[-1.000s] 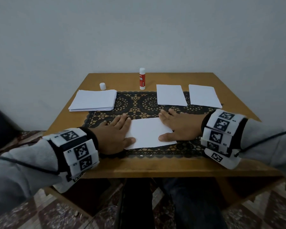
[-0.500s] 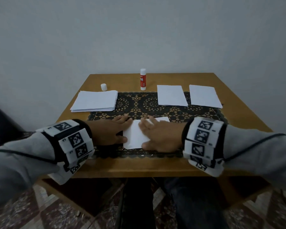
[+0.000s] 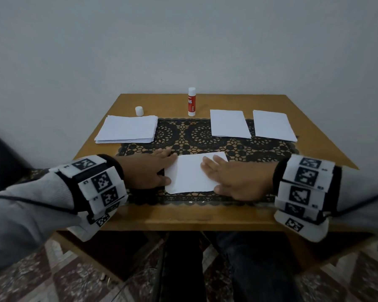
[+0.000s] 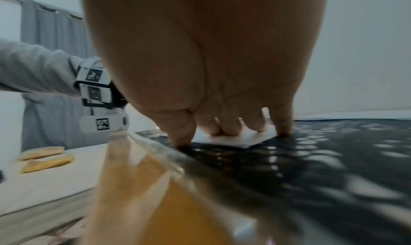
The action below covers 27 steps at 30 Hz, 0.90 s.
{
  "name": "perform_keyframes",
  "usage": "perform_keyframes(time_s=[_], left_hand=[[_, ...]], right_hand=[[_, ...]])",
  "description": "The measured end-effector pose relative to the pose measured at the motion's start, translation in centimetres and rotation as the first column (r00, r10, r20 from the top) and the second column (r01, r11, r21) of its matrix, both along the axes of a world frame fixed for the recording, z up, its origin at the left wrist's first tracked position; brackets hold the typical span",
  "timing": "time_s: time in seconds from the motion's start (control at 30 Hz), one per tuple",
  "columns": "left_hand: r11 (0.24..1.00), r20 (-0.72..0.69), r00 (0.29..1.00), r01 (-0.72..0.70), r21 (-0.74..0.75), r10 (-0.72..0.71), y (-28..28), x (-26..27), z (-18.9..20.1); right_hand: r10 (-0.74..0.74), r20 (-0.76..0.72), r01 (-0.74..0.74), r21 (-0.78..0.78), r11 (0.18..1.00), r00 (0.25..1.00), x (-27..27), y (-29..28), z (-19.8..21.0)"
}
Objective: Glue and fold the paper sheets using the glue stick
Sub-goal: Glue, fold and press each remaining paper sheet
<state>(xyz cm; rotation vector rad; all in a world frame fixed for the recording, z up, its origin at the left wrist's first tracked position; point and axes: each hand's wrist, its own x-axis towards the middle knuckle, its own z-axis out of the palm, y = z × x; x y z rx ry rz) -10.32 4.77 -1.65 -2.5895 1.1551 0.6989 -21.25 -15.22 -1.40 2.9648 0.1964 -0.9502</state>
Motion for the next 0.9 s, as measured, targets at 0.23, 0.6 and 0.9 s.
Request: perform_keyframes(time_s=[0.23, 0.6, 0.9], left_hand=[[0.985, 0.149, 0.988, -0.014, -0.171, 0.04, -1.2, -0.6, -0.4], [0.944, 0.194, 0.965, -0.109, -0.311, 0.175, -2.1, 0.2, -0.7], [0.935, -0.002, 0.984, -0.171, -0.312, 0.179, -2.4, 1.3, 0.3]], right_hand=[[-0.201, 0.012, 0.201, -0.044, 0.979, 0.98, 0.7, -1.1, 0.2], [-0.319, 0.039, 0.321, -0.087, 0.943, 0.947, 1.1, 0.7, 0.3], [-0.344, 0.217, 0.332, 0.091, 0.939, 0.913, 0.5, -0.7, 0.3]])
